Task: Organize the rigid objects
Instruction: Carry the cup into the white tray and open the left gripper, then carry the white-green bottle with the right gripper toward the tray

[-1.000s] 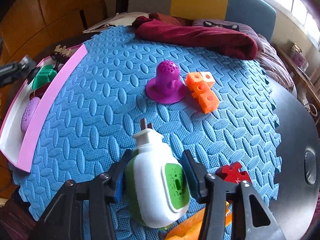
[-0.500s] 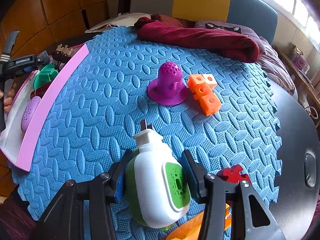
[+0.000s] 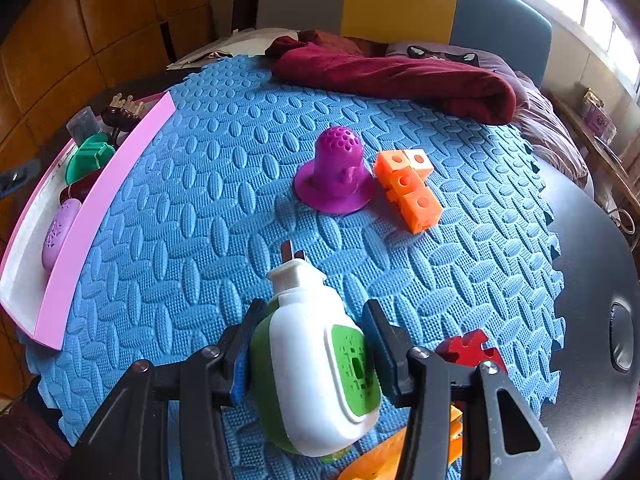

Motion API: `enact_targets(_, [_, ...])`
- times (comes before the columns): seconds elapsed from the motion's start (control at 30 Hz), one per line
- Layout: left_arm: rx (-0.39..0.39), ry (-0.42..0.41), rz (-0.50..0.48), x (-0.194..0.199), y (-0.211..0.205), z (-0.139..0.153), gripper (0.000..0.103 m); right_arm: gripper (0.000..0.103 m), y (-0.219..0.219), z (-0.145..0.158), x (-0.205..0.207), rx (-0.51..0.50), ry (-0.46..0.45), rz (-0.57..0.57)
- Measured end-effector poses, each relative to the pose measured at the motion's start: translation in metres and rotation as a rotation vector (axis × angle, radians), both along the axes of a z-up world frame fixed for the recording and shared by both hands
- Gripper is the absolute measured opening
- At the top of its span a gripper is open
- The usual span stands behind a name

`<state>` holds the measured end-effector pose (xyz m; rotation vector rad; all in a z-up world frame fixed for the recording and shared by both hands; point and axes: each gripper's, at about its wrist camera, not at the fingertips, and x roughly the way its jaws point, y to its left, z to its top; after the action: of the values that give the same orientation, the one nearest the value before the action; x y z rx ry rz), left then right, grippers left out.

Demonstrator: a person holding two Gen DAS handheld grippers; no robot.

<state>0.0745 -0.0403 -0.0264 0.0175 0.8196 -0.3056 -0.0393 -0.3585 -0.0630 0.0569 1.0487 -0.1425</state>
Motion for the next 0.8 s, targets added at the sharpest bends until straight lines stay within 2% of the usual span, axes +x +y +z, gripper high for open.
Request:
enact_targets(0.27, [0.016, -0.020, -0.006, -0.023, 0.003, 0.005, 0.069, 0.049, 0.005, -0.001, -0.001, -0.007, -0.012, 0.022])
enact_targets(0.8, [0.045, -0.023, 0.022, -0.032, 0.018, 0.003, 0.071, 0.049, 0.004, -0.001, -0.001, -0.004, -0.008, 0.015])
